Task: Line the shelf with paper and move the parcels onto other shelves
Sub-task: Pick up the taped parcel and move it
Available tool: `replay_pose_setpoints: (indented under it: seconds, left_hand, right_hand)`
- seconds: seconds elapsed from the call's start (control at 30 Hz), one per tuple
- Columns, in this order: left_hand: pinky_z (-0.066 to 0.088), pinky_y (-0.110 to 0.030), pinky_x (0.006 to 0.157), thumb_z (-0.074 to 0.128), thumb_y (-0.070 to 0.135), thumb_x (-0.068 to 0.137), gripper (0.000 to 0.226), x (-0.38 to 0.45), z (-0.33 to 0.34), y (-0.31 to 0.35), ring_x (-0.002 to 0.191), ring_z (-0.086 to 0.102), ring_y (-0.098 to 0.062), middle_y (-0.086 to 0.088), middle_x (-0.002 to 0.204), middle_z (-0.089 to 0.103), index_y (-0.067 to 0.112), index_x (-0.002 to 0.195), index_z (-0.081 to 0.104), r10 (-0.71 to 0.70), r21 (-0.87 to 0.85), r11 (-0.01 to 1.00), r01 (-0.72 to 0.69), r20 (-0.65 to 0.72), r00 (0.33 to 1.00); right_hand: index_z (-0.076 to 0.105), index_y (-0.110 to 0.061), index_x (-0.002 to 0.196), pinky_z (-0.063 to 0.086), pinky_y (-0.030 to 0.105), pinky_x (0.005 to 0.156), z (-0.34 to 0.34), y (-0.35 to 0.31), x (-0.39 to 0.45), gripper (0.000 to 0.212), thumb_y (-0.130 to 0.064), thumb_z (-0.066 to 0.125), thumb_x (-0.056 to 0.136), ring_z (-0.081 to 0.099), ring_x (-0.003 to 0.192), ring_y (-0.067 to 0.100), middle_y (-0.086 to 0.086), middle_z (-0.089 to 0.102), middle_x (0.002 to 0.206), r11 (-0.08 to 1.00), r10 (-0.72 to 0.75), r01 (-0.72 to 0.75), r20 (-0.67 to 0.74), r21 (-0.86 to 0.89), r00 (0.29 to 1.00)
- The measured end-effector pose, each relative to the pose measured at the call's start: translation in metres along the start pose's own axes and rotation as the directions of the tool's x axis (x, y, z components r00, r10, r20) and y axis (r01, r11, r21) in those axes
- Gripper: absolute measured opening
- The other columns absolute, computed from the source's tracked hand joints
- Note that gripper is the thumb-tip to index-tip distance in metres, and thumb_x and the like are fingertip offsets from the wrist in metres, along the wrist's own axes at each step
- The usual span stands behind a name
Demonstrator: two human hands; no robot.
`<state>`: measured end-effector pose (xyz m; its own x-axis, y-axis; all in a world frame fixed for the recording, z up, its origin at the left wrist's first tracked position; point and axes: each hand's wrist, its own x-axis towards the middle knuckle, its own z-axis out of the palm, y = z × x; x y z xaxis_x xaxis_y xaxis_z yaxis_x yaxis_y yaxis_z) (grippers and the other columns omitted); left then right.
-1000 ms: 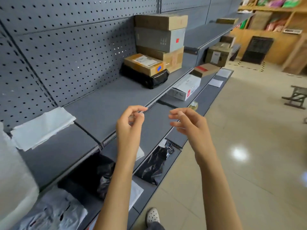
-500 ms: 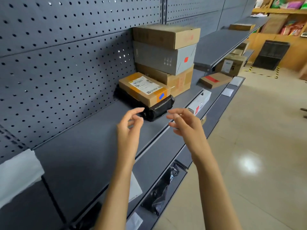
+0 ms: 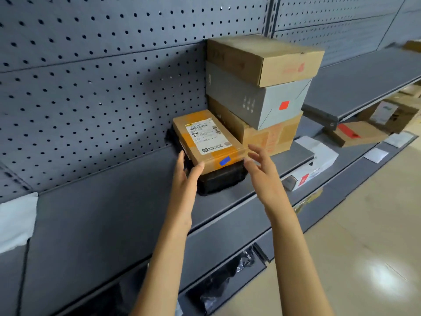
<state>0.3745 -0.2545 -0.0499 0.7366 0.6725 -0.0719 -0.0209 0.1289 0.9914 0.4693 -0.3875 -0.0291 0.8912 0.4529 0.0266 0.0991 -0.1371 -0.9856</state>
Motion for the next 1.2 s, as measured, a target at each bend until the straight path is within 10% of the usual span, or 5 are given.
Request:
replay_pose_setpoints:
  seconds: [0.33, 0.63, 1.0, 1.2]
  left_hand:
    - [0.033, -0.02, 0.088, 0.05, 0.035, 0.104, 0.05, -0.001, 0.058, 0.003, 0.122, 0.043, -0.003, 0.017, 0.14, 0.048, 0.039, 0.151, 0.036, -0.007, -0.105, 0.994, -0.03, -0.334, 0.943]
    - [0.032, -0.007, 0.077, 0.052, 0.043, 0.101, 0.05, -0.021, 0.069, 0.018, 0.123, 0.043, 0.001, 0.018, 0.138, 0.053, 0.04, 0.15, 0.043, 0.006, -0.109, 0.992, -0.062, -0.453, 0.892]
    - [0.041, 0.004, 0.081, 0.056, 0.041, 0.1, 0.046, -0.065, 0.042, 0.031, 0.116, 0.051, 0.024, 0.027, 0.133, 0.063, 0.041, 0.146, 0.05, 0.149, -0.075, 0.97, -0.232, -0.571, 0.807]
    - [0.04, -0.021, 0.107, 0.057, 0.039, 0.1, 0.044, -0.106, 0.0, 0.041, 0.132, 0.053, 0.003, 0.02, 0.136, 0.064, 0.037, 0.144, 0.053, 0.227, -0.056, 0.94, -0.336, -0.631, 0.742]
  right_hand:
    - [0.05, -0.031, 0.139, 0.042, 0.025, 0.103, -0.01, 0.021, 0.039, 0.035, -0.025, 0.039, 0.107, 0.057, 0.123, 0.005, -0.01, 0.065, 0.13, 1.0, -0.002, -0.002, 0.333, 0.009, 0.943]
    - [0.051, -0.033, 0.135, 0.043, 0.038, 0.106, -0.01, 0.012, 0.039, 0.033, -0.029, 0.034, 0.107, 0.059, 0.112, 0.011, -0.013, 0.066, 0.12, 0.991, -0.115, 0.13, 0.341, -0.021, 0.933]
    - [0.049, -0.027, 0.132, 0.048, 0.051, 0.1, 0.009, -0.012, 0.001, 0.031, -0.027, 0.037, 0.104, 0.064, 0.106, 0.025, -0.006, 0.07, 0.112, 0.966, -0.236, 0.26, 0.421, 0.001, 0.876]
    - [0.049, -0.027, 0.129, 0.04, 0.029, 0.07, 0.041, -0.033, -0.04, 0.032, -0.012, 0.039, 0.103, 0.046, 0.071, 0.015, 0.012, 0.063, 0.093, 0.942, -0.272, 0.333, 0.519, -0.026, 0.81]
